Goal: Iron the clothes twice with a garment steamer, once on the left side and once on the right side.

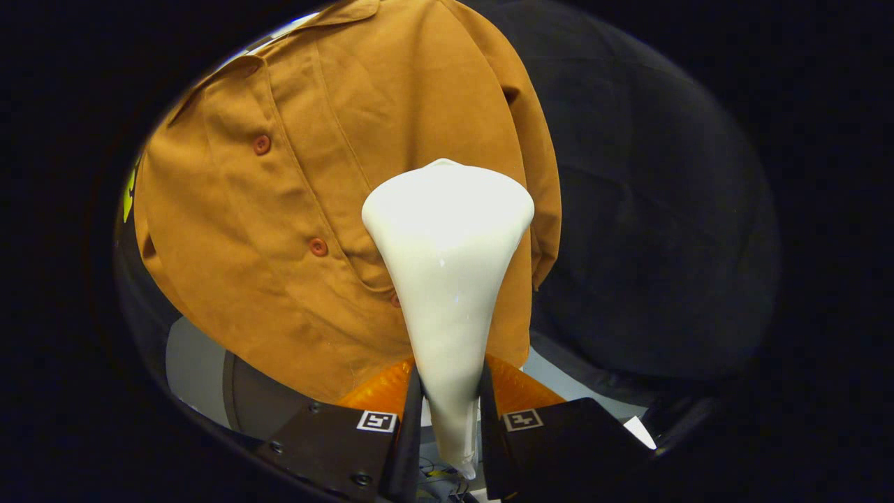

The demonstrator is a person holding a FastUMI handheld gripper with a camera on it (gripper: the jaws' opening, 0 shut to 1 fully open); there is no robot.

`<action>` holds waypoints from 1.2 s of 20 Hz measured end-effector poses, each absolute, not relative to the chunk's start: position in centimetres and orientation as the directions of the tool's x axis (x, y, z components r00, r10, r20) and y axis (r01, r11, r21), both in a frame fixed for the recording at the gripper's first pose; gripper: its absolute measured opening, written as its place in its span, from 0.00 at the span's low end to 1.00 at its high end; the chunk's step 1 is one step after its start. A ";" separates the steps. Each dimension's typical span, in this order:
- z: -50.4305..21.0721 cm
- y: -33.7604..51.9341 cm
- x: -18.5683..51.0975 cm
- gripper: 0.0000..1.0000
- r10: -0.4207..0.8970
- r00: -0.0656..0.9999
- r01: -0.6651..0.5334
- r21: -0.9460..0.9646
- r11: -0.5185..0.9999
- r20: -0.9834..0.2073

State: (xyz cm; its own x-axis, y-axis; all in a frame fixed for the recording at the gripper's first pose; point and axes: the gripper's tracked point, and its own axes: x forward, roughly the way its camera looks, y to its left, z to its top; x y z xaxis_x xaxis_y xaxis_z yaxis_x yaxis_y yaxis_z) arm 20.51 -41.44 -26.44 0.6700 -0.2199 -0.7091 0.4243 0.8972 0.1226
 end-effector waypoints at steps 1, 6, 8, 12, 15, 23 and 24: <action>-26.3 -41.8 20.8 0.40 -0.218 0.655 0.430 0.120 0.895 -0.723; -24.9 -42.3 20.7 0.41 -0.206 0.597 0.460 0.120 0.880 -0.775; -24.5 -42.2 20.4 0.40 -0.216 0.582 0.473 0.110 0.874 -0.784; -23.3 -41.3 19.3 0.41 -0.240 0.606 0.477 0.105 0.873 -0.759; -21.7 -39.9 18.0 0.40 -0.252 0.632 0.457 0.089 0.885 -0.733; -13.9 -32.7 16.3 0.40 -0.268 0.740 0.396 0.076 0.915 -0.617; -12.6 -31.3 16.2 0.40 -0.265 0.756 0.385 0.080 0.919 -0.599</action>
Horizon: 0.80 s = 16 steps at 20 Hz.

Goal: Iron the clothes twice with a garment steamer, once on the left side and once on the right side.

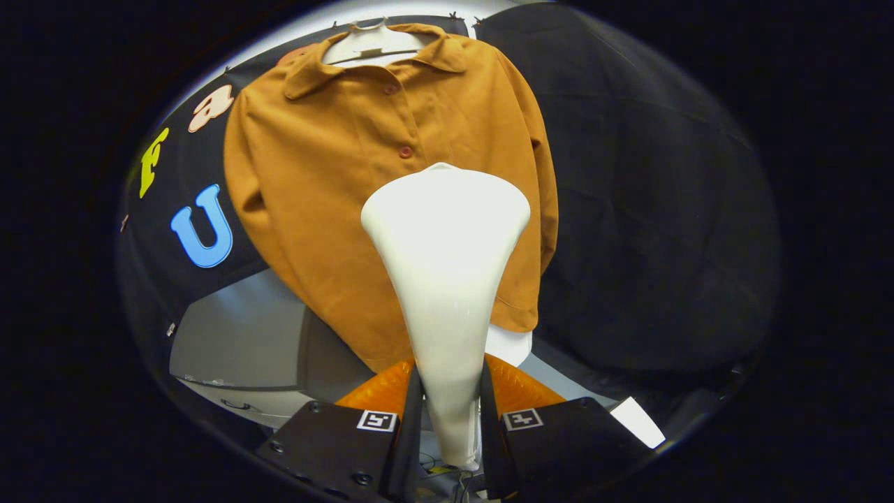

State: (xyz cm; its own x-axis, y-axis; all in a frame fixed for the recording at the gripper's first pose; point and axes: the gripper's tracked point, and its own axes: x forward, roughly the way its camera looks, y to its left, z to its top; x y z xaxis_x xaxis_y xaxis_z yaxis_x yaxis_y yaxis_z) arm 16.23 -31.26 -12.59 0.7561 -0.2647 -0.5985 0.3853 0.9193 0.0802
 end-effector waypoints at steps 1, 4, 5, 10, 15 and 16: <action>-11.2 -29.6 16.1 0.40 -0.264 0.773 0.375 0.081 0.923 -0.577; -7.3 -24.6 14.8 0.40 -0.254 0.824 0.339 0.081 0.937 -0.507; -6.4 -22.3 14.4 0.40 -0.246 0.838 0.322 0.079 0.943 -0.487; -3.1 -12.0 12.6 0.40 -0.180 0.893 0.232 0.079 0.969 -0.412; -0.6 -3.0 10.5 0.40 -0.126 0.928 0.157 0.062 0.986 -0.349; -0.3 -1.6 10.2 0.40 -0.112 0.934 0.142 0.064 0.988 -0.340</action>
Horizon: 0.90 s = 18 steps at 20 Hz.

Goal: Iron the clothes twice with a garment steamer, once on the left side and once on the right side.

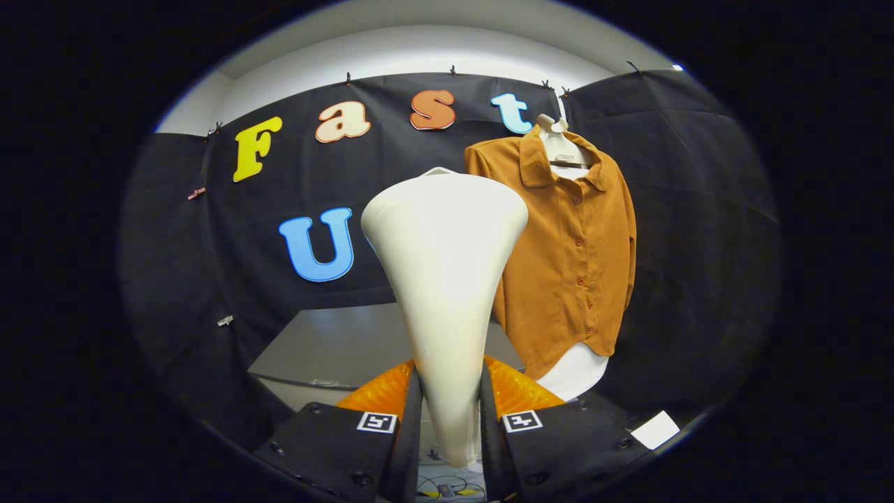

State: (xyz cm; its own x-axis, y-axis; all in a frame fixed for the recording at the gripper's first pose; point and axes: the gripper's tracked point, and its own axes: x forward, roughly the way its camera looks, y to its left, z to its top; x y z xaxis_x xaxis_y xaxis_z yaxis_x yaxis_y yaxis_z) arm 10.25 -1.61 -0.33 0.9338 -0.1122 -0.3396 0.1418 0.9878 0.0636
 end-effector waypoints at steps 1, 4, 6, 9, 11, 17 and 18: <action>0.0 -0.1 10.0 0.40 -0.098 0.939 0.125 0.062 0.990 -0.330; 0.6 3.0 9.3 0.40 -0.059 0.949 0.078 0.049 0.996 -0.310; 0.7 4.1 8.7 0.40 -0.047 0.951 0.064 0.046 0.997 -0.305; 0.7 5.0 8.3 0.40 -0.048 0.952 0.065 0.048 0.997 -0.304; 0.7 5.3 8.0 0.40 -0.049 0.951 0.067 0.047 0.997 -0.304; 0.9 5.6 7.8 0.40 -0.059 0.953 0.075 0.042 0.996 -0.297; 0.9 5.7 7.8 0.40 -0.059 0.953 0.075 0.042 0.996 -0.297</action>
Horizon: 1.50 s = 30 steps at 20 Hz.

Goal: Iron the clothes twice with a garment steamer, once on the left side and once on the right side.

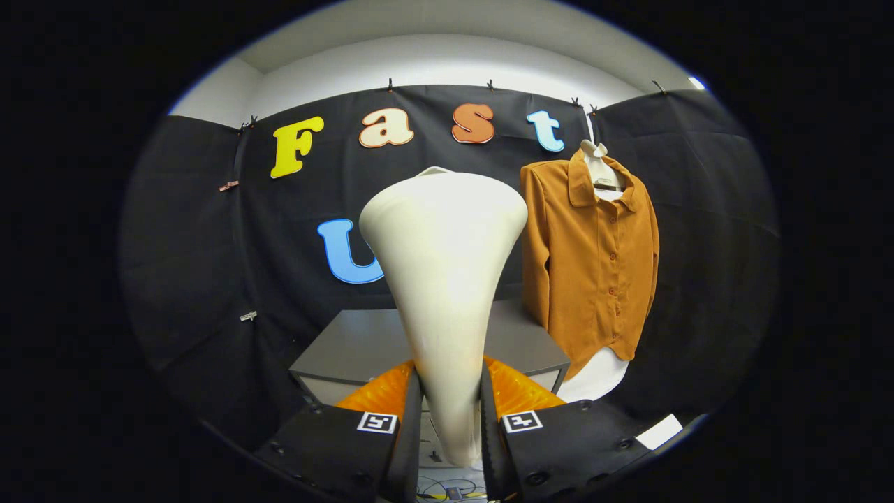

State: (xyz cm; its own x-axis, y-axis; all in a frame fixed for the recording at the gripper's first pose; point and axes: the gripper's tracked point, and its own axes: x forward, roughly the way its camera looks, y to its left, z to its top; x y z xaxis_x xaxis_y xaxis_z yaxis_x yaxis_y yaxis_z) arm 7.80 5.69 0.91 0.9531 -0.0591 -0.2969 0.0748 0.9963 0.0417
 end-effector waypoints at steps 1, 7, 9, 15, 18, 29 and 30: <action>0.9 5.8 7.8 0.40 -0.059 0.953 0.075 0.042 0.996 -0.298; 1.0 6.0 8.3 0.40 -0.051 0.953 0.066 0.039 0.997 -0.298; 1.0 5.9 8.4 0.40 -0.049 0.954 0.062 0.036 0.997 -0.297; 0.8 5.8 8.3 0.40 -0.046 0.954 0.058 0.034 0.998 -0.297; 0.9 5.8 8.4 0.40 -0.045 0.954 0.058 0.037 0.998 -0.297; 0.8 5.9 8.1 0.40 -0.042 0.953 0.053 0.028 0.998 -0.300; 0.8 5.9 8.0 0.40 -0.042 0.953 0.053 0.026 0.998 -0.300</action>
